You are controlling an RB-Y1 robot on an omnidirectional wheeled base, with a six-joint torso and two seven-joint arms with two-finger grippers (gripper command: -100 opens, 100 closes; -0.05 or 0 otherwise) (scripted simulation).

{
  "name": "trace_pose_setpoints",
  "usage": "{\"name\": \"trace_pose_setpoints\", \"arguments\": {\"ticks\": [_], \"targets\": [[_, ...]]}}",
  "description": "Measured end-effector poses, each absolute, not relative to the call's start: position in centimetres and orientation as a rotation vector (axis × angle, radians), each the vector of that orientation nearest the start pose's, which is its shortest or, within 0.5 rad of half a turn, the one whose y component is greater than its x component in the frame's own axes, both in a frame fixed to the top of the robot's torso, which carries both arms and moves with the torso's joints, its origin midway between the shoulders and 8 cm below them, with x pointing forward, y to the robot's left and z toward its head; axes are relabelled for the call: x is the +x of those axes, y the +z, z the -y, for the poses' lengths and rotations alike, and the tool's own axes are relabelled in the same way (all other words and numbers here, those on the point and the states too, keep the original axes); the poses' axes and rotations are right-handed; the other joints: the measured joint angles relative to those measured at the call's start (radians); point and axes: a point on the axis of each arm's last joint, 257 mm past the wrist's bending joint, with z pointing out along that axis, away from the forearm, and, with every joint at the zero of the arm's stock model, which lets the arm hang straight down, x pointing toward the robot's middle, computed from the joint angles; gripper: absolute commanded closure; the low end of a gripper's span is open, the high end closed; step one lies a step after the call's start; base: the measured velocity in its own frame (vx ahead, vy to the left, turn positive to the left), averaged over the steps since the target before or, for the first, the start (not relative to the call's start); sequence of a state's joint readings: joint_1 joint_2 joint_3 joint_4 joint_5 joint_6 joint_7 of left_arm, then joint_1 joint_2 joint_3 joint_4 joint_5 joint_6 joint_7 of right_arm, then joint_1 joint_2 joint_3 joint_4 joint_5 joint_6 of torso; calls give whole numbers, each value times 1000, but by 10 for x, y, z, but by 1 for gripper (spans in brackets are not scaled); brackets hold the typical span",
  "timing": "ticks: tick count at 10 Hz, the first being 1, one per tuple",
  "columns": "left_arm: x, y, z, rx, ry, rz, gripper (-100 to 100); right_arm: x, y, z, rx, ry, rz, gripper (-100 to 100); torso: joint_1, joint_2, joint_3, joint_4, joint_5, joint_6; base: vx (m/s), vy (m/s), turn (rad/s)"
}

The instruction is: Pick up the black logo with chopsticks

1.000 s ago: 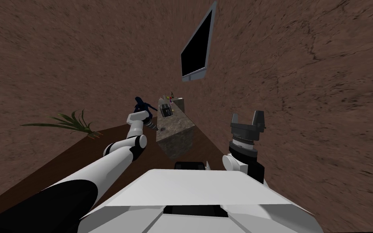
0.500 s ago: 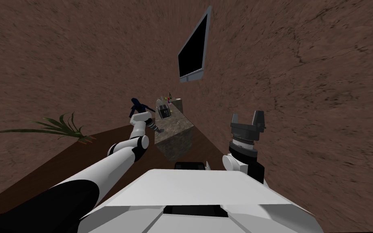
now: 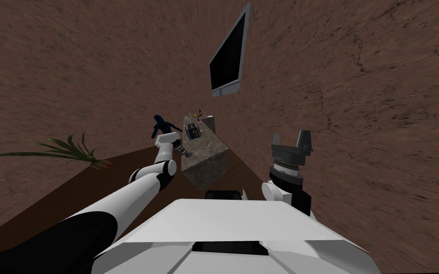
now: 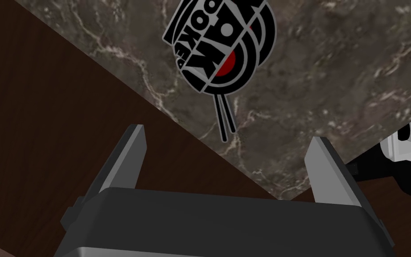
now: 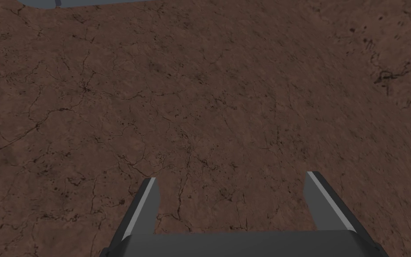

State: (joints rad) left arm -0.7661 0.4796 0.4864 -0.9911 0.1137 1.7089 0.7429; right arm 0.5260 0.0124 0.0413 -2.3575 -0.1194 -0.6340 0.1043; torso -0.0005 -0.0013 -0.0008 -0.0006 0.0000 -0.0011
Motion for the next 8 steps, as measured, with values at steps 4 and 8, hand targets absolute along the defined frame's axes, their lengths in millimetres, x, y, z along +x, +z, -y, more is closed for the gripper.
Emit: {"name": "trace_pose_setpoints", "arguments": {"ticks": [4, 8], "targets": [[481, -278, -435, -2994, -226, -664, -100, 300, 72, 281, 566, 1340, -415, 0, 1, -1, -1, 0, 0, 0, 27, 7, 15], [477, -283, -431, -2998, -201, -677, -100, 300, 72, 281, 566, 1340, -415, 0, 0, 0, 0, 0, 0, 0, 25, 3, 5]]}}
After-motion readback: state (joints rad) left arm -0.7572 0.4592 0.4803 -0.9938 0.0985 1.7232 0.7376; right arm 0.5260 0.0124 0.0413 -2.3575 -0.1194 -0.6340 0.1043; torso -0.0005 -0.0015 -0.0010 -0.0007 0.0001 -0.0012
